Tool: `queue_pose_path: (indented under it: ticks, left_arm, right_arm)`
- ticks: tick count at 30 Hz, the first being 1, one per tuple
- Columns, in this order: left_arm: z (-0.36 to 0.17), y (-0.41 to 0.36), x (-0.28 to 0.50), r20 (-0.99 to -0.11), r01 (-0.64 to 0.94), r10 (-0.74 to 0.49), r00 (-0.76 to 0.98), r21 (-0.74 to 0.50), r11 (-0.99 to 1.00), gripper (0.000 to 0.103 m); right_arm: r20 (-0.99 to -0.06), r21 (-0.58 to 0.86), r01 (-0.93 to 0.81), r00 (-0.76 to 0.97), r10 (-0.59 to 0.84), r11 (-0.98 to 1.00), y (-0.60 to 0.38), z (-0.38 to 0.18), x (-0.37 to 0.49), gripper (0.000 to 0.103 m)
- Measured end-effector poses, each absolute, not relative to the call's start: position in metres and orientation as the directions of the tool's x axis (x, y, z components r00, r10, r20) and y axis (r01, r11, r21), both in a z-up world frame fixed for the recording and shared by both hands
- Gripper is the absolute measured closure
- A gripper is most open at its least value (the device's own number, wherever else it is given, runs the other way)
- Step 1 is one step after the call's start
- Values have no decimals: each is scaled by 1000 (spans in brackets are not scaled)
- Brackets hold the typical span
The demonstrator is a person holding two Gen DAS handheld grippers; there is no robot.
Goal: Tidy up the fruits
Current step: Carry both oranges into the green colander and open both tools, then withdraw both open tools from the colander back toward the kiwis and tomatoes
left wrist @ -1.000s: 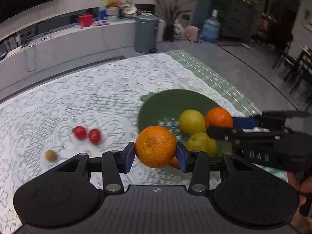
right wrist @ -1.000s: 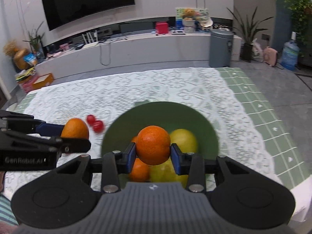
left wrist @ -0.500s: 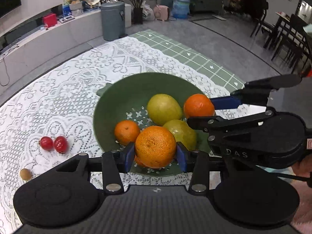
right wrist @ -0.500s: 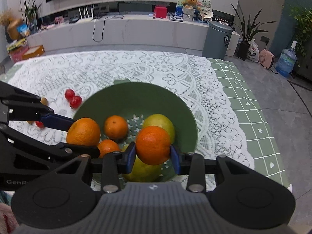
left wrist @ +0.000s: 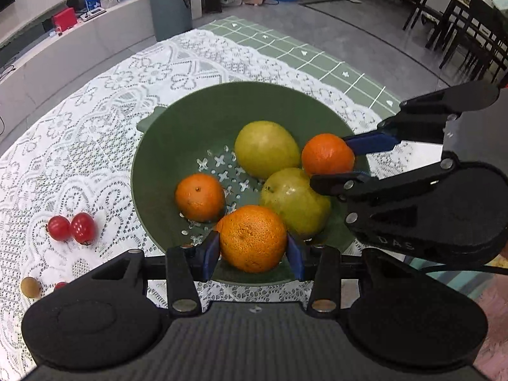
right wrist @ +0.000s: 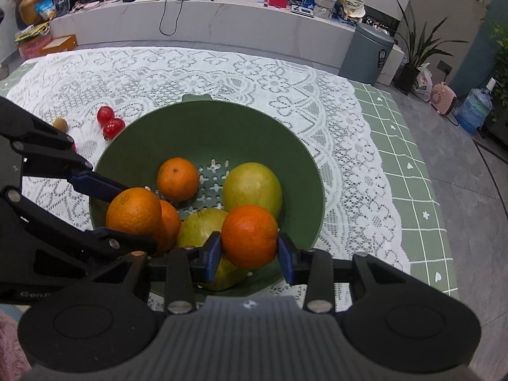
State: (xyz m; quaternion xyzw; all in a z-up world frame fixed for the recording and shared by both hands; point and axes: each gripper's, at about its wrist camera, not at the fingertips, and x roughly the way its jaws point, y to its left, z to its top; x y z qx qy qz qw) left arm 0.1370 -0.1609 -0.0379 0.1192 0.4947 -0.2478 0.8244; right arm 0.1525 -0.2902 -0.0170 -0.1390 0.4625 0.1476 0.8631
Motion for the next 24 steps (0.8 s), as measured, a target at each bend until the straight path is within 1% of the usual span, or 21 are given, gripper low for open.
queue_pose_path:
  ticks: [10,13,16,19,24]
  left_arm:
    - [-47,-167,142,-896,554,-263,357,-24,832,52]
    - [-48,-169,142,-896,558,-247,368,0,830,52]
    - [-48,-168,142,-895,552,-248,371,-2,834,52]
    - [-48,-167,142,-892,550,-249,377,-1,835,48]
    - [-42,-165,139,-882,550,-261,393,-2,835,47]
  right_arm:
    - [-849,-109,-407,513,129,907,-290,-18,157,67]
    - [-849,-116,-410,514,124,905,-289,-18,157,67]
    - [-848,-117,-407,516,122,906,-289,-17,157,67]
    - [-848,-121,-405,517,118,906,-288,-17,156,67]
    - [-848,-129,-401,519,108,907,-287,-17,156,67]
